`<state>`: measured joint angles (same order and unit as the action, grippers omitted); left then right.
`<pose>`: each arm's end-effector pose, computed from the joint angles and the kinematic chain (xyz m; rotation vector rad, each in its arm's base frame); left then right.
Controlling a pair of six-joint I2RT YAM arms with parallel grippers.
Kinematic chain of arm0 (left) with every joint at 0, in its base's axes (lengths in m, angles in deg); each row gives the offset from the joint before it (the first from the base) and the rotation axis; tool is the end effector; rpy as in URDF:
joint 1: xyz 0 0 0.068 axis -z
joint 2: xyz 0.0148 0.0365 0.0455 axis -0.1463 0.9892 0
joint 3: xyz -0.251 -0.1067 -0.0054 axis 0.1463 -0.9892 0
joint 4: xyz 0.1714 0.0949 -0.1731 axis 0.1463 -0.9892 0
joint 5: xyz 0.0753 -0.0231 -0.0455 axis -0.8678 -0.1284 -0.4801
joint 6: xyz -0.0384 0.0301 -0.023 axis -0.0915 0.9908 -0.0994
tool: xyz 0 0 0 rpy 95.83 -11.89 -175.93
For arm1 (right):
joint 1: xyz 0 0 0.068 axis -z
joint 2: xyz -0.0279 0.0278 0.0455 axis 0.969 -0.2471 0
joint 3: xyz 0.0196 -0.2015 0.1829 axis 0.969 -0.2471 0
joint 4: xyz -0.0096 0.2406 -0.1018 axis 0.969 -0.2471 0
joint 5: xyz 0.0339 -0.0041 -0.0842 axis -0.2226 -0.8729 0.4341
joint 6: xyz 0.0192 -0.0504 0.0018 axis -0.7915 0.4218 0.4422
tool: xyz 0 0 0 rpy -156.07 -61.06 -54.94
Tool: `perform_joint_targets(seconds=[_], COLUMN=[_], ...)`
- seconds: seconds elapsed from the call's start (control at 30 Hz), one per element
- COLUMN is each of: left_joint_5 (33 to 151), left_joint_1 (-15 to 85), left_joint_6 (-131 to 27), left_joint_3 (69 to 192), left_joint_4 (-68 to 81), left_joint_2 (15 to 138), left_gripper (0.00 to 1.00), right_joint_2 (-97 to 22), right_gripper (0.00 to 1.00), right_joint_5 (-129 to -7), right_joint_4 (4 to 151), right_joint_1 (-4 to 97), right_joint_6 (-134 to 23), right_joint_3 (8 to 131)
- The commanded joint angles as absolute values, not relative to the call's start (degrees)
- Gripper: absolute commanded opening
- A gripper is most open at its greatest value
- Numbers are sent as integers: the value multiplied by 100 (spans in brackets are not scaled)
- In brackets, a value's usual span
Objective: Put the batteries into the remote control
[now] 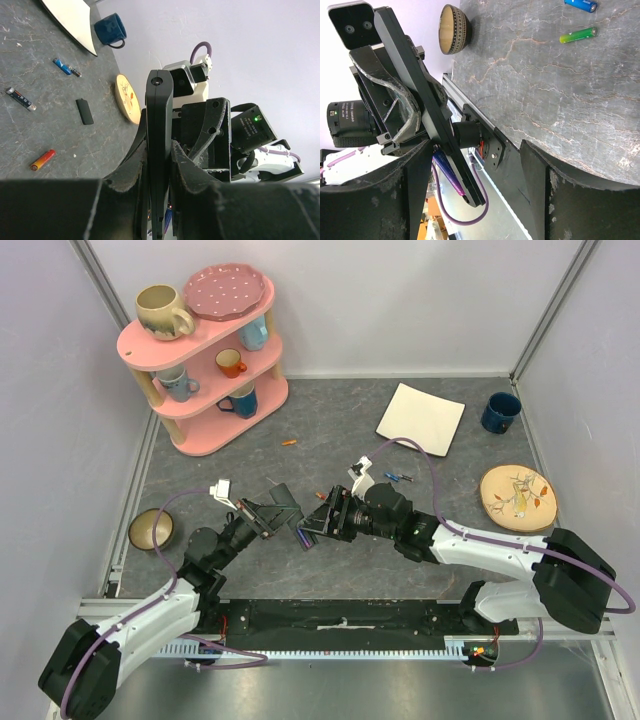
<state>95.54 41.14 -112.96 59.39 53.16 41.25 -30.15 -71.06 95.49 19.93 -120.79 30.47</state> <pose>0.1251 -0.0892 0.1950 -0.3525 1.5830 -1.6237 0.1528 0.2360 0.2297 0.1863 2.2975 1.5427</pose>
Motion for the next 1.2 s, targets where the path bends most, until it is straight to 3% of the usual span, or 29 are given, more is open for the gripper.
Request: perform_joint_targets(seconds=[0.0,0.57,1.17], left_joint_5=[9167,9175,9272], left_joint_1=[4111,4111,4111], left_joint_6=[-11190,-11181,-11234], left_joint_3=[6213,6319,6055], left_joint_4=[5853,5853,5897], left_joint_2=[4125,4161,4134], left_gripper=[2,2,2], right_joint_2=[-3104,-3192,-3104], right_gripper=[77,70,77], right_joint_5=[-7220,-7185,-7106], right_joint_4=[9206,9285,9144], right_joint_1=[1874,1865,1874], right_joint_6=[-11837,-11837,-11820], right_joint_3=[2913,2817,3106])
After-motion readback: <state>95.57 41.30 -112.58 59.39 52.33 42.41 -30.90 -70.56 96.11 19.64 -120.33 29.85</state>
